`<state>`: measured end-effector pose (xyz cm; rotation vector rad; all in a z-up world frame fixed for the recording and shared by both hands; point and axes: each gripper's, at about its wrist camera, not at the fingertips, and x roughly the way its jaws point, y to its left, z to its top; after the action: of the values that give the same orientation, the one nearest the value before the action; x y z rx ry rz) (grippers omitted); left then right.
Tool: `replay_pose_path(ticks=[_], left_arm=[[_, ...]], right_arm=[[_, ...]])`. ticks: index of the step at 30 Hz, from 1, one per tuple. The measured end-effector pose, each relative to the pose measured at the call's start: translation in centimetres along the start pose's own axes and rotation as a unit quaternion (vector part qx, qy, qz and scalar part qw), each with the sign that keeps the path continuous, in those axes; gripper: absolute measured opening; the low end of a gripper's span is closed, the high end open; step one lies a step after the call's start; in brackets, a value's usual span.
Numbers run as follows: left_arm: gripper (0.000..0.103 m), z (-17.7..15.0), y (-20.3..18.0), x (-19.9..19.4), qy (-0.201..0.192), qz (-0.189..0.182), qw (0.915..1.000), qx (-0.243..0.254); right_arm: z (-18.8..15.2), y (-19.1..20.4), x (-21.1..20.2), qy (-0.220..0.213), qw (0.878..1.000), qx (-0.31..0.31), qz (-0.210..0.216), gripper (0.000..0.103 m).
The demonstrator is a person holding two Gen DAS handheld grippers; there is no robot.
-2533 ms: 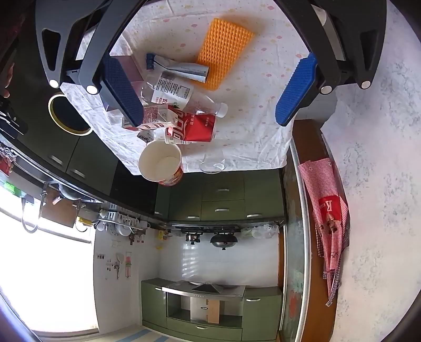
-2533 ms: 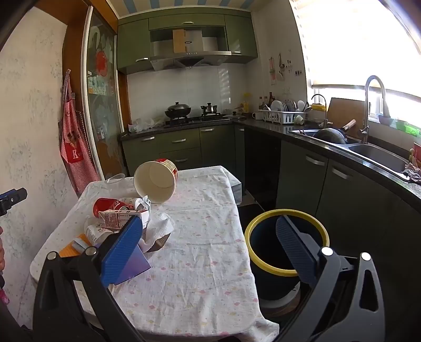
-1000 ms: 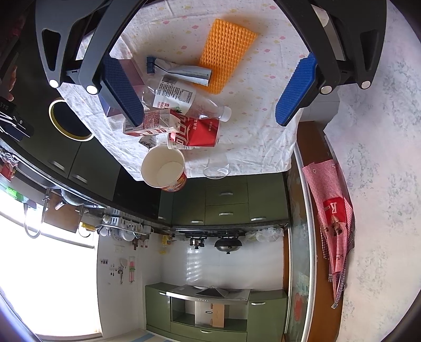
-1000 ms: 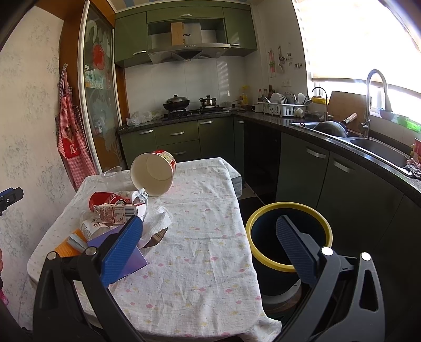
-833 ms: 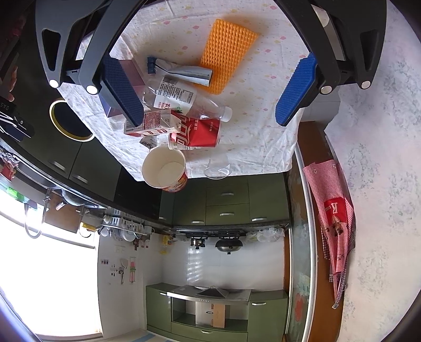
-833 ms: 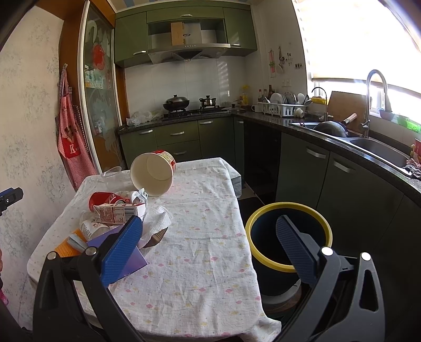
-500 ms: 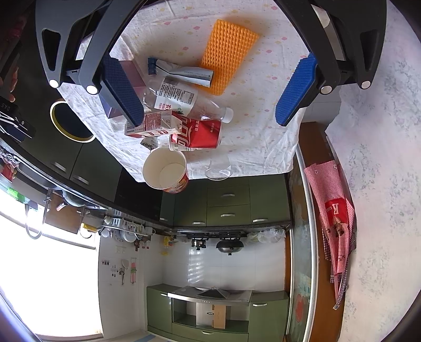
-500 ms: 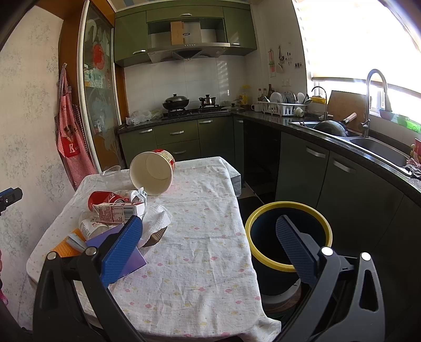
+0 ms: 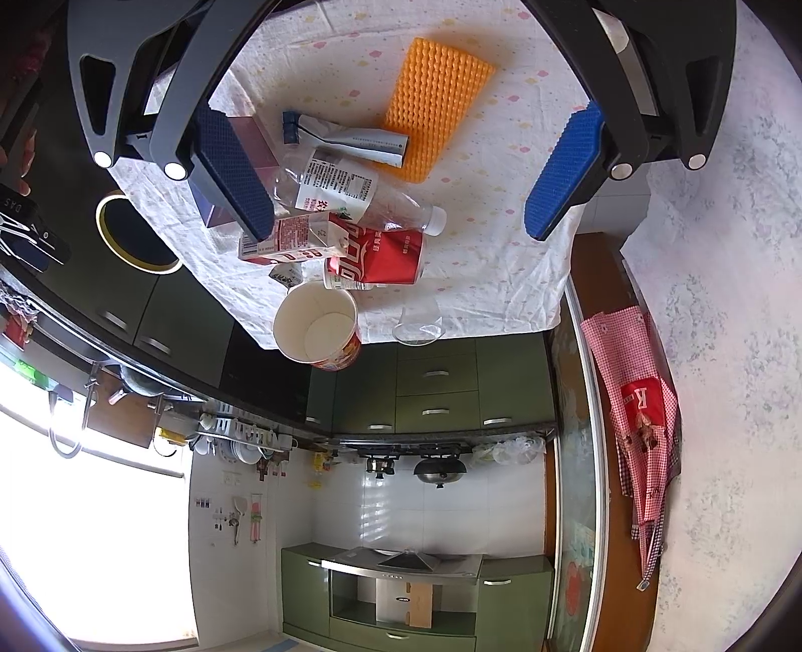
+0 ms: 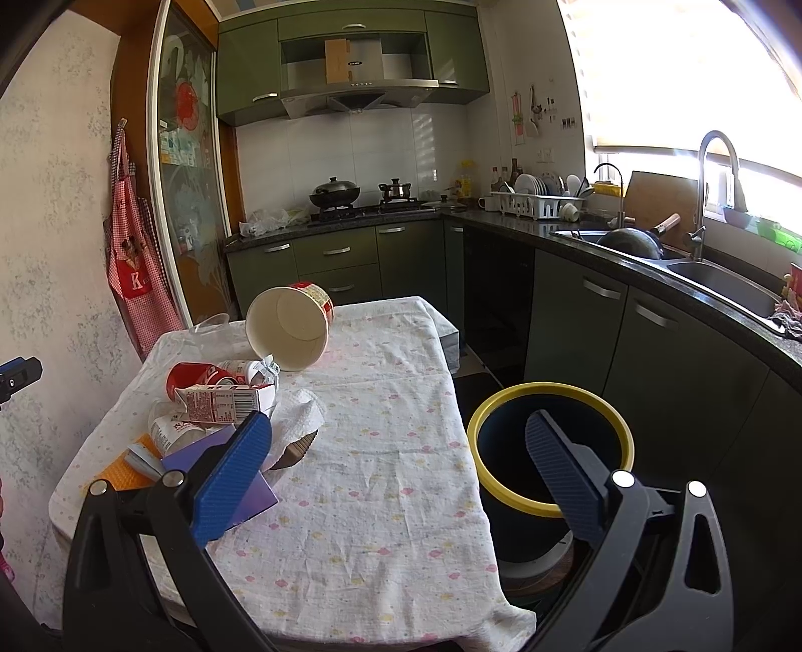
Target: Collect trash
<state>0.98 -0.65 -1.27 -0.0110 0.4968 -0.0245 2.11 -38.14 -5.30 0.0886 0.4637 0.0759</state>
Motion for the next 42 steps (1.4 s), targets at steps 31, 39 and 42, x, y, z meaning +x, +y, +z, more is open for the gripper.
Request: replay_pose_path(ticks=[31, 39, 42], left_arm=[[0.099, 3.8, 3.3, 8.8, 0.008, -0.007, 0.9999, 0.000], [0.099, 6.5, 7.0, 18.9, 0.009, 0.020, 0.9997, -0.007], [0.099, 6.9, 8.1, 22.7, 0.018, 0.024, 0.9994, -0.019]], right_arm=[[3.2, 1.4, 6.6, 0.025, 0.996, -0.054, 0.067, 0.097], [7.9, 4.6, 17.0, 0.052, 0.985, -0.109, 0.120, 0.096], [8.8, 6.2, 21.7, 0.070, 0.982, -0.124, 0.127, 0.084]])
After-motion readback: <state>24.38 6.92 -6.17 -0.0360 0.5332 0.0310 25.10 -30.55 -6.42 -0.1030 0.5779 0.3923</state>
